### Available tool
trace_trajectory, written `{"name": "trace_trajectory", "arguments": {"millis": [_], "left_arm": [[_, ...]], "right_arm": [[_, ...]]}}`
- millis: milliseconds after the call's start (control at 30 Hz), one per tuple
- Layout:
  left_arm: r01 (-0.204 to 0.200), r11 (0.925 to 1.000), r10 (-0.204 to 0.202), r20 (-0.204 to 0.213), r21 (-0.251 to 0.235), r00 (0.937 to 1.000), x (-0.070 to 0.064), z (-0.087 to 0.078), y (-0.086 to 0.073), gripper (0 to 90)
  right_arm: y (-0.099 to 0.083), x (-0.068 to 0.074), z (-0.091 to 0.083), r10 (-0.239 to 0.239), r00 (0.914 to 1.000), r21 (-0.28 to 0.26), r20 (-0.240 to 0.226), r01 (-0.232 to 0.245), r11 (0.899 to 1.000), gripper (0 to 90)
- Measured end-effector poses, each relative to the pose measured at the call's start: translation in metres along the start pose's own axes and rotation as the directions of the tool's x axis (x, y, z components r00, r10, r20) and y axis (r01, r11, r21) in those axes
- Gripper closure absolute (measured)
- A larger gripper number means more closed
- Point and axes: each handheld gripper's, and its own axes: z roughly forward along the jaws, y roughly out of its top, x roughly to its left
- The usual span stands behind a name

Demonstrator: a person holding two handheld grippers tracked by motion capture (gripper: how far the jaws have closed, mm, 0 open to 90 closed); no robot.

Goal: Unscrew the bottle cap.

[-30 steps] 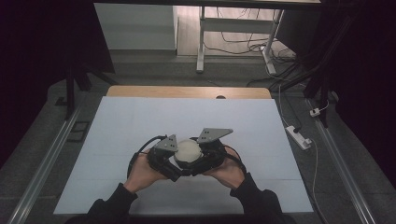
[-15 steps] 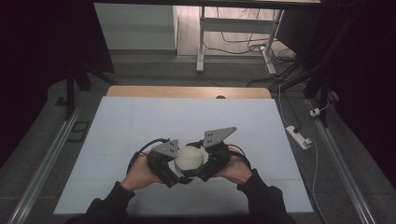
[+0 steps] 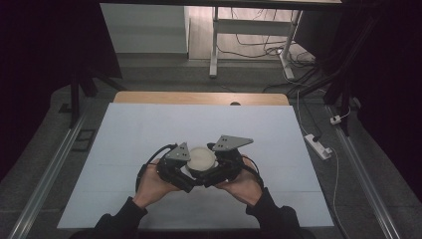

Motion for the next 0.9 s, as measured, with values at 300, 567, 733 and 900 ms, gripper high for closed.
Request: {"name": "trace_trajectory", "arguments": {"millis": [300,567,733,900], "left_arm": [[0.011,0.9999,-0.011,0.010,-0.005,0.9999,0.000,-0.001,0.001,7.5],[-0.036,0.9992,0.038,0.133,-0.015,0.9904,0.003,-0.003,-0.001,7.4],[-0.088,0.9959,0.091,0.215,-0.022,0.9723,0.003,-0.002,-0.002,7.4],[-0.134,0.9906,0.136,0.260,-0.027,0.9560,-0.001,0.000,-0.002,7.4]], "right_arm": [[-0.006,0.004,0.004,-0.005,0.9992,-0.038,0.040,0.007,0.999,7.0],[-0.005,-0.008,-0.002,-0.043,0.9899,-0.015,-0.135,0.041,0.999,7.2],[-0.006,-0.017,-0.005,-0.078,0.9586,-0.013,-0.274,0.078,0.997,7.2],[-0.009,-0.021,-0.007,-0.126,0.9107,-0.017,-0.394,0.129,0.991,7.1]]}}
